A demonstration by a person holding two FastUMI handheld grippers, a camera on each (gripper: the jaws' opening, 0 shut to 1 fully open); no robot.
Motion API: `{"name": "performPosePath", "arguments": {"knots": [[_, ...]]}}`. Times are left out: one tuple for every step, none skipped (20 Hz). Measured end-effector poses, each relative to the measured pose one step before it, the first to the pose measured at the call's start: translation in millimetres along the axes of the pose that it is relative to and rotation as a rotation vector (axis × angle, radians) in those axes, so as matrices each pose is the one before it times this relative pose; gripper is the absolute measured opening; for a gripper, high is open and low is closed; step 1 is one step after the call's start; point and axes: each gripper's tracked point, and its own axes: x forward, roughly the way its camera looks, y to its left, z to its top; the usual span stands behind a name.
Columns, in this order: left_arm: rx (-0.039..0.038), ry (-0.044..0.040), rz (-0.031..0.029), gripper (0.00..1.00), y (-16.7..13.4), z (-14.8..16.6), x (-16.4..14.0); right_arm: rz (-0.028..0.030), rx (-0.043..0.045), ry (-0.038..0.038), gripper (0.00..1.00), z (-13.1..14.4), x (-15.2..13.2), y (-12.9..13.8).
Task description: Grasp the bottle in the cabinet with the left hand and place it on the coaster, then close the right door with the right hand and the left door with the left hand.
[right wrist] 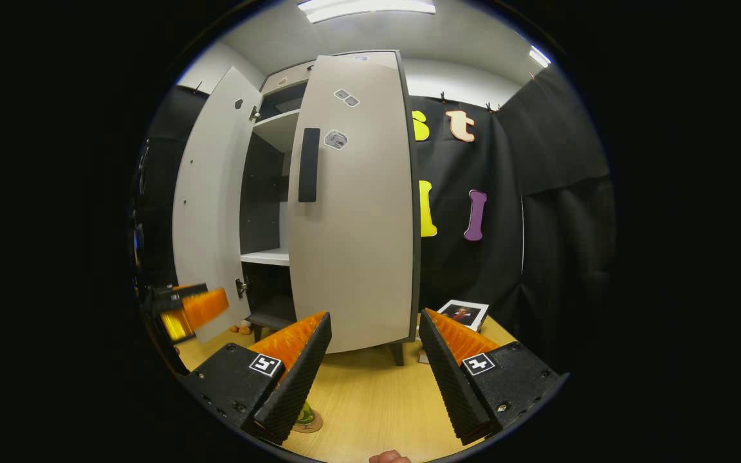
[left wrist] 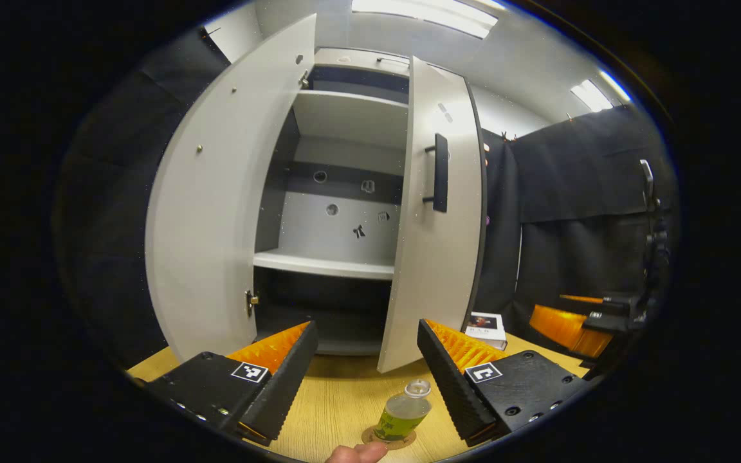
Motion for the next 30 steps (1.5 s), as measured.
{"name": "performPosePath", "arguments": {"knots": [[0.00001, -0.05929, 0.02371, 0.95, 7.94, 21.29, -3.19, 0.00542, -0.00760, -0.00683, 0.84, 3.33, 1.80, 0.20], [0.00855, -0.04741, 0.03438, 0.95, 11.82, 19.84, -3.51, 0.00231, -0.00862, -0.00896, 0.84, 3.84, 2.92, -0.70], [0.01897, -0.03197, 0.04682, 0.99, 16.02, 18.16, -3.10, 0.00648, -0.00453, -0.01451, 0.84, 5.50, 3.72, 1.39], [0.02101, -0.01831, 0.03823, 0.95, 14.41, 12.93, -0.99, 0.00782, -0.00029, -0.01331, 0.84, 5.00, 3.42, 1.77], [0.02421, -0.00838, 0.04072, 0.95, 15.89, 10.78, -1.98, 0.00990, 0.00179, -0.00889, 0.84, 2.96, 3.42, 2.33], [0.02213, -0.00499, 0.04347, 0.95, 18.16, 10.94, -2.89, 0.01034, 0.00092, -0.00198, 0.84, 0.96, 3.90, 2.81], [0.01654, -0.00196, 0.04447, 0.95, 19.56, 8.80, -1.60, 0.01219, 0.00378, 0.00055, 0.84, 0.77, 3.77, 2.77], [0.01183, -0.00321, 0.05495, 0.95, 22.32, 6.24, -2.27, 0.01176, 0.00477, 0.00099, 0.84, 0.00, 1.70, 1.68], [0.00855, -0.00618, 0.05207, 0.95, 20.78, 6.04, 0.41, 0.00441, 0.00274, 0.00455, 0.84, -0.16, 2.66, 1.11], [0.01039, -0.01200, 0.05176, 0.95, 22.95, 6.84, 3.42, -0.00176, -0.00224, 0.00664, 0.84, -2.27, -0.93, -1.37], [0.01445, -0.01662, 0.05512, 0.95, 21.12, 5.85, 3.68, -0.00086, -0.00205, -0.00015, 0.84, -0.60, 0.67, -1.10], [0.01646, -0.01555, 0.05165, 0.95, 19.30, 5.75, 6.64, -0.00368, -0.00154, -0.00383, 0.84, 1.54, -2.09, -1.39], [0.01925, -0.00982, 0.04437, 0.95, 14.99, 3.88, 10.18, -0.00365, -0.00116, -0.00246, 0.84, 0.99, -1.85, -1.65], [0.02377, 0.01194, 0.03497, 0.95, 6.93, 1.14, 10.56, -0.00508, 0.00059, -0.00100, 0.84, -0.49, -1.66, -2.15], [0.02284, 0.01554, 0.02056, 0.95, 5.50, -1.48, 12.03, -0.00715, 0.00043, -0.00044, 0.84, 1.17, -1.75, -3.08], [0.01687, 0.00416, 0.00935, 0.95, -3.31, -4.02, 4.81, -0.00869, 0.00121, -0.00346, 0.84, 0.33, -1.76, -4.19], [0.01150, -0.00447, -0.00579, 0.95, -5.78, -3.34, 2.59, -0.00952, 0.00227, -0.00132, 0.84, 0.91, -1.22, -3.79], [0.00570, 0.00028, -0.00754, 0.95, -2.28, -5.03, 6.70, -0.01235, 0.00256, 0.00267, 0.84, -1.80, -0.47, -5.33], [0.00112, 0.00303, -0.01048, 0.95, -6.22, -5.03, 2.11, -0.01062, 0.00317, 0.00258, 0.84, 0.54, -0.65, -4.51], [-0.00122, 0.00287, -0.01052, 0.90, -2.67, -4.12, 4.47, -0.01038, 0.00166, 0.00056, 0.84, -0.32, -1.39, -3.89], [-0.00277, 0.00073, -0.00526, 0.95, -3.24, -0.53, 4.40, -0.01165, -0.00103, -0.00234, 0.84, 1.06, -0.86, -5.01], [0.00422, -0.00881, 0.02352, 0.90, 6.47, 7.28, 9.95, -0.01459, -0.00241, -0.00261, 0.84, 1.07, -1.48, -5.27], [0.00457, -0.00904, 0.01174, 0.97, 0.87, 2.55, 1.09, -0.01611, -0.00167, -0.00395, 0.84, 1.92, -0.88, -5.30], [-0.00837, -0.00676, 0.01172, 0.93, -1.26, 0.90, 0.94, -0.00960, 0.00070, -0.00536, 0.84, 1.16, -0.47, -3.23], [-0.01391, 0.00267, 0.00247, 0.94, -1.98, -1.46, -1.21, -0.00292, 0.00163, -0.00244, 0.84, 1.77, 0.29, -1.12], [-0.01236, 0.00353, -0.00173, 0.99, -1.91, 0.36, 1.69, 0.00219, 0.00179, 0.00002, 0.84, 0.03, 0.87, 0.74], [-0.01400, 0.00596, -0.00693, 0.99, -1.65, 0.52, -0.76, 0.00412, -0.00054, 0.00041, 0.84, 0.91, 2.26, 1.45], [-0.02236, 0.01201, -0.01025, 0.92, -1.75, -1.11, 0.98, 0.00486, -0.00226, 0.00125, 0.84, 0.37, 1.21, 1.38], [-0.03123, 0.01015, -0.01306, 0.92, -3.70, -1.22, -2.30, 0.00874, -0.00126, -0.00272, 0.84, 1.09, 0.62, 2.63], [-0.02984, 0.01131, -0.01488, 0.99, -4.79, 0.71, -0.71, 0.00850, -0.00199, -0.00287, 0.84, 1.19, 0.97, 2.71]]}}
